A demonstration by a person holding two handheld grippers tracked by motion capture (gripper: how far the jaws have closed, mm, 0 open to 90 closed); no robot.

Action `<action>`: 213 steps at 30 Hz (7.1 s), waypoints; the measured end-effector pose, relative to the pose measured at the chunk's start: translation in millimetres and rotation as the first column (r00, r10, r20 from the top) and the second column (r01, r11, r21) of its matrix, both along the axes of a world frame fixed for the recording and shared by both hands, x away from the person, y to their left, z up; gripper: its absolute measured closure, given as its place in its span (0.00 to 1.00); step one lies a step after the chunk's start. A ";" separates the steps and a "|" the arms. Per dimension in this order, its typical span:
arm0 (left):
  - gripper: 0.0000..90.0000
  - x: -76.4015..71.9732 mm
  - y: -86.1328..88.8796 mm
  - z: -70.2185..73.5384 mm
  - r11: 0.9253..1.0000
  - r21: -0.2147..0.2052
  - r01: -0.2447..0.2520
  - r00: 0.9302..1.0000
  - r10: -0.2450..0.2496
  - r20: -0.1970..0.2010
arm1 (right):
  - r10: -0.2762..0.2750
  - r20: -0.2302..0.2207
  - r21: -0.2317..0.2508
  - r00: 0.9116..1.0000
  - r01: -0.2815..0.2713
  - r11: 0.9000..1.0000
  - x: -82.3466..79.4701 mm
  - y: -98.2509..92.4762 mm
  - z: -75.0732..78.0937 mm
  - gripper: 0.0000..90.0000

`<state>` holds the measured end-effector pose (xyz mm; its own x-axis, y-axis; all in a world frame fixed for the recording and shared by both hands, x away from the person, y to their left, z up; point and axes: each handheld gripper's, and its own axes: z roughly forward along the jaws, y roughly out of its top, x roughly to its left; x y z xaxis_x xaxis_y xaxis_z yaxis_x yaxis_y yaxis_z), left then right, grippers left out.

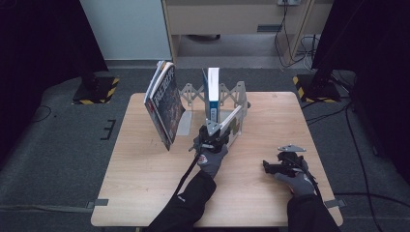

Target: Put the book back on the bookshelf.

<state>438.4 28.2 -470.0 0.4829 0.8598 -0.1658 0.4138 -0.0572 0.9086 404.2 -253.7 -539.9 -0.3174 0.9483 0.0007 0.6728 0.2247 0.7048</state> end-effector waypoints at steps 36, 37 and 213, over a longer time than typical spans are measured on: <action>0.83 -8.5 -2.5 -15.1 1.000 0.013 -0.014 1.000 0.014 -0.022 | 0.003 0.001 0.000 1.000 -0.003 1.000 -0.1 1.1 -0.1 0.00; 0.83 -7.4 -4.1 -14.7 1.000 0.017 -0.018 1.000 0.018 -0.018 | 0.003 0.001 0.000 1.000 -0.003 1.000 -0.1 1.2 -0.1 0.00; 0.34 -66.0 163.9 -14.7 0.974 0.135 0.181 0.965 -0.149 -0.214 | 0.002 0.000 0.005 1.000 -0.002 1.000 -1.0 2.7 0.0 0.01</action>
<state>372.4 192.1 -484.6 0.5904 0.7936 -0.1474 0.5601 -0.2713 0.7827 403.2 -251.0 -539.9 -0.3195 0.9476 0.0053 0.6721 0.2226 0.7062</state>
